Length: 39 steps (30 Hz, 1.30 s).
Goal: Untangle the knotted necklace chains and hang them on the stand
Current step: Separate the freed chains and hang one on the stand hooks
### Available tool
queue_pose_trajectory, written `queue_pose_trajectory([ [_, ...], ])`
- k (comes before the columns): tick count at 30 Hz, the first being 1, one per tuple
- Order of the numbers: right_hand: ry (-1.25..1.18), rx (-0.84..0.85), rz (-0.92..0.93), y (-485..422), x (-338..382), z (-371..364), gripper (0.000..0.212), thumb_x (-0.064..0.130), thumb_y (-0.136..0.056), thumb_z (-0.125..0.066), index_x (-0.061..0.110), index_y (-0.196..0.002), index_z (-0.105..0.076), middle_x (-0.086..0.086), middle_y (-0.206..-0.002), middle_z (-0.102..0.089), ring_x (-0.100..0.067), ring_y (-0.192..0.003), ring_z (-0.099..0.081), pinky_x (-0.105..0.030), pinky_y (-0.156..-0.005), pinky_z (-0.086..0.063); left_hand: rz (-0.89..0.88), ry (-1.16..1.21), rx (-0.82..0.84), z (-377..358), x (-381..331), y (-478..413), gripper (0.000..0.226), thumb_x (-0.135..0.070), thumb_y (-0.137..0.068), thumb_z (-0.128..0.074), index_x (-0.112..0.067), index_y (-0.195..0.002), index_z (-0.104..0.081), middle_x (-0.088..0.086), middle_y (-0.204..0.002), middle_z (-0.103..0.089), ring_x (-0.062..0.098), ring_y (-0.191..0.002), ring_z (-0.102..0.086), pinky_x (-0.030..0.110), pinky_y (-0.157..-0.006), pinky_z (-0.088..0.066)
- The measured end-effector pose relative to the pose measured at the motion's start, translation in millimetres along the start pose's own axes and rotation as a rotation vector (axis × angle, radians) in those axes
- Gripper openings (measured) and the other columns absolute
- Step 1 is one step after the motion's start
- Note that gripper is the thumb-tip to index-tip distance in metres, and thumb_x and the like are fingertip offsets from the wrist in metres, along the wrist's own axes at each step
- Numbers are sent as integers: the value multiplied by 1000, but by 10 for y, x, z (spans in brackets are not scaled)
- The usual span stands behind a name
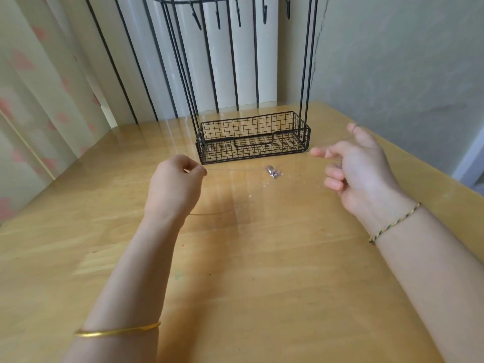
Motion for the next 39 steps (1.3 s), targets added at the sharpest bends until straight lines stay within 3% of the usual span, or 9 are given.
queue_pose_trajectory([
  [8, -17, -99, 10, -20, -15, 42, 47, -5, -85, -40, 21, -118, -59, -3, -73, -48, -10, -37, -28, -15, -35, -23, 10, -306, -107, 57, 130, -51, 16, -26, -98, -36, -17, -98, -49, 3, -82, -54, 33, -78, -54, 37, -66, -46],
  [13, -66, -129, 51, 25, 16, 61, 30, -7, -79, -46, 13, -79, -68, -6, -80, -62, -9, -34, -28, -16, -36, -23, 53, -613, -64, 160, 245, -72, 14, -30, -92, -56, -15, -92, -56, 1, -76, -51, 27, -78, -50, 28, -55, -30],
  [17, -6, 115, 104, 115, 27, -57, 27, -3, -83, -49, 13, -84, -70, -6, -81, -65, -8, -37, -32, -17, -36, -25, 133, -683, 139, 71, 306, -60, 16, -16, -86, -56, -16, -100, -61, 9, -98, -62, 32, -95, -56, 38, -75, -49],
  [21, 47, 411, 169, 262, 30, -221, 25, -1, -86, -48, 11, -90, -70, -7, -84, -66, -8, -39, -34, -19, -36, -26, -15, -563, 227, -90, 123, 24, 31, -15, -84, -50, -24, -112, -61, 3, -122, -57, 29, -117, -48, 39, -97, -39],
  [24, 54, 494, 209, 308, 42, -258, 27, -2, -87, -47, 11, -91, -69, -6, -86, -65, -10, -41, -36, -20, -38, -26, -179, -164, 507, -246, -104, 196, 29, -16, -85, -63, -19, -114, -64, 0, -111, -63, 16, -101, -59, 20, -81, -48],
  [26, 29, 511, 214, 304, 56, -247, 27, -3, -87, -46, 12, -91, -69, -6, -86, -65, -10, -42, -36, -21, -38, -25, -267, -215, 651, -408, -142, 287, 33, -23, -83, -68, -19, -116, -64, 1, -109, -59, 16, -97, -58, 20, -80, -46],
  [32, -90, 465, 197, 260, 115, -193, 27, -5, -86, -44, 9, -90, -67, -6, -82, -63, -9, -41, -35, -20, -37, -25, -283, -158, 541, -508, -88, 280, 5, -11, -82, -68, -14, -84, -66, 4, -88, -64, 28, -75, -62, 27, -60, -49],
  [35, -60, 313, 139, 181, 85, -126, 26, -6, -85, -44, 8, -82, -65, -7, -75, -62, -9, -39, -36, -19, -35, -25, -220, -58, 518, -428, -106, 277, 2, -9, -84, -66, -11, -85, -67, 4, -85, -70, 25, -79, -68, 29, -65, -55],
  [39, 139, 199, 7, 80, -42, -60, 25, -5, -84, -43, 9, -76, -62, -7, -69, -60, -9, -37, -39, -18, -35, -29, -200, 15, 406, -319, -141, 225, 15, -8, -89, -58, -16, -85, -69, 0, -82, -68, 12, -71, -61, 8, -51, -43],
])
Point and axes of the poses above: each hand's wrist, its own y-axis away from the middle knuckle, its own z-axis out of the back of the hand, x = y × z, the point moved 2 cm from there along -y, towards the middle knuckle
